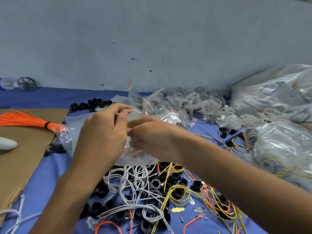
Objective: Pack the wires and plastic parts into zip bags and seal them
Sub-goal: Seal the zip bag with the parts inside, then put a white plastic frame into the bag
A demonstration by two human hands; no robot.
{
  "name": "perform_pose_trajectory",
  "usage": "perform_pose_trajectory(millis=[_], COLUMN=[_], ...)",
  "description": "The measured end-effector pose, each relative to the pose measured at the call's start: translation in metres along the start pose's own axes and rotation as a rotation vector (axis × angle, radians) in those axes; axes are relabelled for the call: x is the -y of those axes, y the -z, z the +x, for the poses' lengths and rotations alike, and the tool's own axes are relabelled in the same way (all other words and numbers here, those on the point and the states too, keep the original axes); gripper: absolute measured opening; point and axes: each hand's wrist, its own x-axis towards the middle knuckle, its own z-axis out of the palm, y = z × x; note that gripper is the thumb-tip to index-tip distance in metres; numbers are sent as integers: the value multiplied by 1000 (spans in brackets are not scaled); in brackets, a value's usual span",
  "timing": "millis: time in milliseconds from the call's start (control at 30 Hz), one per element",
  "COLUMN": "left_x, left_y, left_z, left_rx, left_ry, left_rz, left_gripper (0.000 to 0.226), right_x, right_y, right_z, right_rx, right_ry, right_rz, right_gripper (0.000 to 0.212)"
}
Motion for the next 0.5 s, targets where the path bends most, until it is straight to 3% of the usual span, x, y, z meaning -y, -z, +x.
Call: perform_pose_trajectory(millis=[100,200,267,333,400,500], left_x=[7,10,9,9,9,10], left_y=[-1,-2,-3,-4,-6,-7], left_z=[3,3,3,2,1,1], left_rx=[-6,0,6,21,32,42], left_ry=[43,58,56,50,45,33], left_rz=[-74,-118,-117,-107,-110,-109], left_gripper=[20,20,20,21,21,21], right_x=[17,4,-31,-77,-119,-147], right_y=[43,105,142,168,184,191], right_z=[-37,-60,-54,-48,-48,-49], right_rx=[16,-277,-444,-339,-182,-187], right_ry=[274,337,212,-50,-251,-276], right_rz=[-52,-338,-853,-1269,-1354,-1374], right_gripper=[27,16,16,21,28,27])
